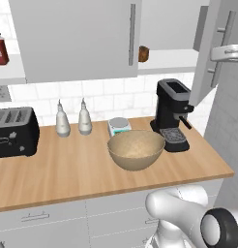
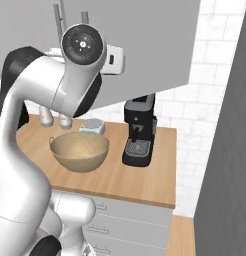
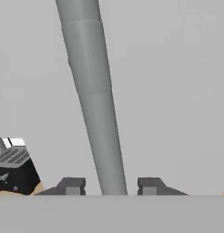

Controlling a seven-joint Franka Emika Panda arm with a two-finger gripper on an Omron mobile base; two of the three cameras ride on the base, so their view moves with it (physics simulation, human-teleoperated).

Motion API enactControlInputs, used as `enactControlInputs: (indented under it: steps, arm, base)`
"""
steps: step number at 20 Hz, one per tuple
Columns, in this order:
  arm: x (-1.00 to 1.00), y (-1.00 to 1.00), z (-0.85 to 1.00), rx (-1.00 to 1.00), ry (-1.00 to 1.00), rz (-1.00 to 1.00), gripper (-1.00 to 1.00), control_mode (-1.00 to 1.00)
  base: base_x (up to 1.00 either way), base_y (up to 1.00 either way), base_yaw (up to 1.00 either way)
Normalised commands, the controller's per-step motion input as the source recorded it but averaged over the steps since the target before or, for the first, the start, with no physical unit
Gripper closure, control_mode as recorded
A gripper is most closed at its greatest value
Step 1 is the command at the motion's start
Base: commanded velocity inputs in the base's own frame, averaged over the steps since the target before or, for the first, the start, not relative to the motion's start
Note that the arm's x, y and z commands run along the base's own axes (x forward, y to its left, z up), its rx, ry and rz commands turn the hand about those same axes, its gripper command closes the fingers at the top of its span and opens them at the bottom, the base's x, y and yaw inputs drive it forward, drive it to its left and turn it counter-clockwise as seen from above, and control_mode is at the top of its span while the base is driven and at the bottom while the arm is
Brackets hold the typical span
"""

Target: Open the cabinet, pick up the bread from the cabinet and place it in the basket. Then move the basket to the dining counter.

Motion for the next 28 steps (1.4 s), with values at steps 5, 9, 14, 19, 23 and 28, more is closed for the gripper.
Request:
enactControlInputs:
  steps: [5, 9, 14, 19, 23, 28]
  arm:
    - [-0.69, 0.05, 0.04, -0.06, 0.01, -0.11, -1.0, -1.0]
    - [-0.83, 0.83, 0.03, -0.45, 0.02, -0.13, -1.0, -1.0]
    - [-0.24, 1.0, 0.04, -0.78, 0.18, 0.0, -1.0, -1.0]
    - [0.74, 0.56, -0.36, -0.79, 0.4, -0.12, -1.0, -1.0]
    - [1.0, -0.38, -0.54, -0.69, 0.38, -0.14, -1.0, -1.0]
    - [0.45, -1.0, 0.01, -0.45, 0.41, -0.33, -1.0, -1.0]
  base:
    - [0.0, 0.0, 0.0]
    - [0.0, 0.0, 0.0]
    - [0.0, 0.0, 0.0]
    - [0.0, 0.0, 0.0]
    - [0.0, 0.0, 0.0]
    - [0.0, 0.0, 0.0]
